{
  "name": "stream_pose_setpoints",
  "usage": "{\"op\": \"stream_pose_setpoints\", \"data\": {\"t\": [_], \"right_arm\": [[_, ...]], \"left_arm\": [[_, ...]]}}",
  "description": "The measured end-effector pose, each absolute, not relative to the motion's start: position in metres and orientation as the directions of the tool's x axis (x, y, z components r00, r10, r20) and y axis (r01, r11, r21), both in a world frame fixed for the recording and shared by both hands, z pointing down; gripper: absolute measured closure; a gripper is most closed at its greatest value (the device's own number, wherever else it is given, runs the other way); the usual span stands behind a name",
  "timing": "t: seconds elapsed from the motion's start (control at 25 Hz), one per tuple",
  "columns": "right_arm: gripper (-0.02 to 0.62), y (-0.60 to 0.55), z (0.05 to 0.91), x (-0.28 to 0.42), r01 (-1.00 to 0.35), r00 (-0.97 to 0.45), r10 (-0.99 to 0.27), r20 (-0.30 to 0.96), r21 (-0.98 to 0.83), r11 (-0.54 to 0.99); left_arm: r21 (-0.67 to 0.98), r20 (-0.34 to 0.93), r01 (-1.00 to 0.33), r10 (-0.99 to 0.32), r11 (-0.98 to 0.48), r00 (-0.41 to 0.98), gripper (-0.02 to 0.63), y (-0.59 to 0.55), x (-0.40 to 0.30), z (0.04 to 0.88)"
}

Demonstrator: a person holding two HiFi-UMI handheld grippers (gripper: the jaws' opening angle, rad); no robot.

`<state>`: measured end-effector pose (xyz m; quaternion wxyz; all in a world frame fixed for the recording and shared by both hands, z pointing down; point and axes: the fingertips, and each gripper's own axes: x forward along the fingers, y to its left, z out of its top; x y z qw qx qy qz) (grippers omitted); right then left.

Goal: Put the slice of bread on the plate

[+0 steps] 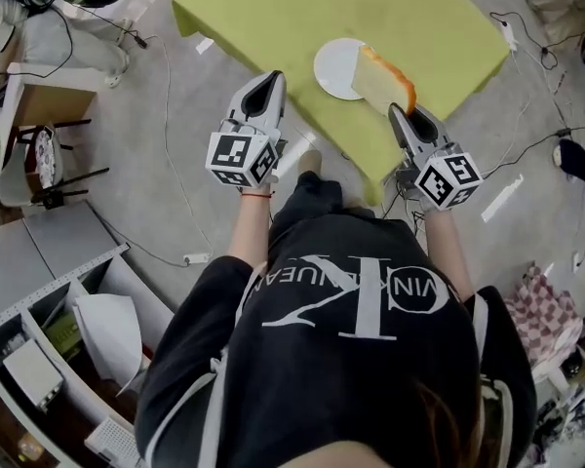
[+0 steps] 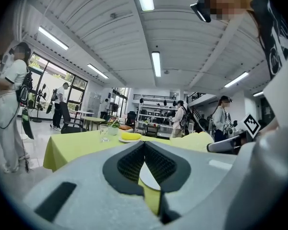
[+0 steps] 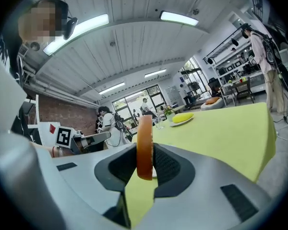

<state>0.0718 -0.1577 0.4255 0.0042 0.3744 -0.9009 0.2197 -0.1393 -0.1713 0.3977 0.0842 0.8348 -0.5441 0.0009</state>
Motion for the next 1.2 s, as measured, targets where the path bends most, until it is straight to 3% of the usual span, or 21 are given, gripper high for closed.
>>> {"op": "stream_pose_setpoints", "data": {"t": [0.56, 0.8, 1.2], "right_arm": [[0.502, -0.2, 0.446, 0.03, -0.599, -0.703, -0.685, 0.19, -0.676, 0.428], [0.5, -0.21, 0.46, 0.019, -0.579, -0.709, -0.66, 0.249, -0.74, 0.343], [0.5, -0.223, 0.465, 0.01, -0.475, -0.701, -0.68, 0.215, -0.852, 0.22]], "left_arm": [[0.175, 0.109, -0.836, -0.834, -0.52, 0.541, 0.595, -0.255, -0.148, 0.411], [0.191, 0.111, -0.817, -0.815, -0.545, 0.569, 0.595, -0.278, -0.145, 0.414], [0.233, 0.114, -0.786, -0.786, -0.573, 0.607, 0.595, -0.295, -0.15, 0.423]]}}
